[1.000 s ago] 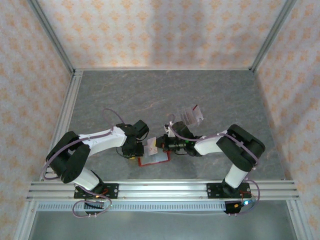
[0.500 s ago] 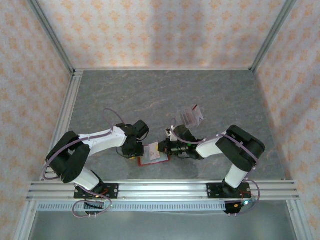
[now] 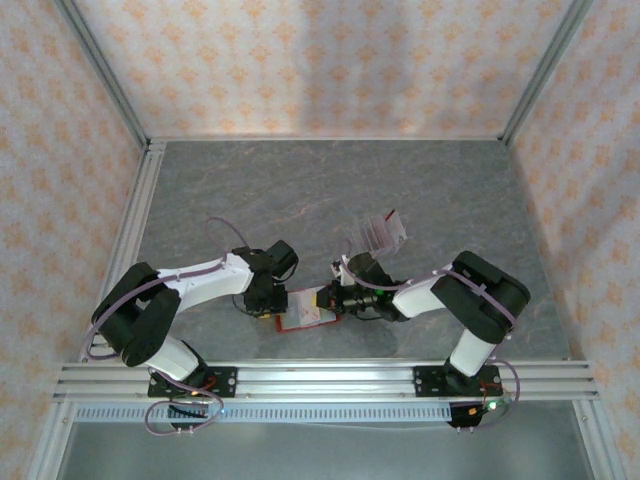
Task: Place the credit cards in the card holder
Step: Insert the credit card into the card slot.
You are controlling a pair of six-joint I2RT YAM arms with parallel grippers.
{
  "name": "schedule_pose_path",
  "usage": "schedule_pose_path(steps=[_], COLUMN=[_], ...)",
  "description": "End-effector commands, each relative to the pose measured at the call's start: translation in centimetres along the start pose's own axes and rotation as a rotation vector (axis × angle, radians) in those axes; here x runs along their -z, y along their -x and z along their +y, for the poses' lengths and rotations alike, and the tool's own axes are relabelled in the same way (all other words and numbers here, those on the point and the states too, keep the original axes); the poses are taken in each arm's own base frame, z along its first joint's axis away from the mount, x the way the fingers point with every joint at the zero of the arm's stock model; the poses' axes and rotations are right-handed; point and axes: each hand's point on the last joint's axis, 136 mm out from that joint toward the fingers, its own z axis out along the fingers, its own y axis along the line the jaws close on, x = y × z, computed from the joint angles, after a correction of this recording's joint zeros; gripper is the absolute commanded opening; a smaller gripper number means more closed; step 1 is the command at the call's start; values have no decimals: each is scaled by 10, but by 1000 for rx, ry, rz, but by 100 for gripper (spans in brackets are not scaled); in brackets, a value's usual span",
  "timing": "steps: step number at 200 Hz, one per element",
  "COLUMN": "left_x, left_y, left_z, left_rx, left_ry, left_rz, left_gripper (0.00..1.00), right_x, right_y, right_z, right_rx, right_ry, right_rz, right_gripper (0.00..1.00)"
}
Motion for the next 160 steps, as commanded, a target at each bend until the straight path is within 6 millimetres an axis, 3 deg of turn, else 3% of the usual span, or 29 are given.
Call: schedule_pose_path(steps=[1,160], left_x=[-8,-11], left_y=[-8,-12], left_z=[15,13], left_rx=[1,-8], left_ry=[61,56], left_rz=[12,26], left_gripper=[29,29], right_x=[1,-27], right_y=[-12,-5], right_z=[-5,8], right_rx=[5,8], right_ry=[-12,23], right_rz=[32,43], right_gripper=[0,0])
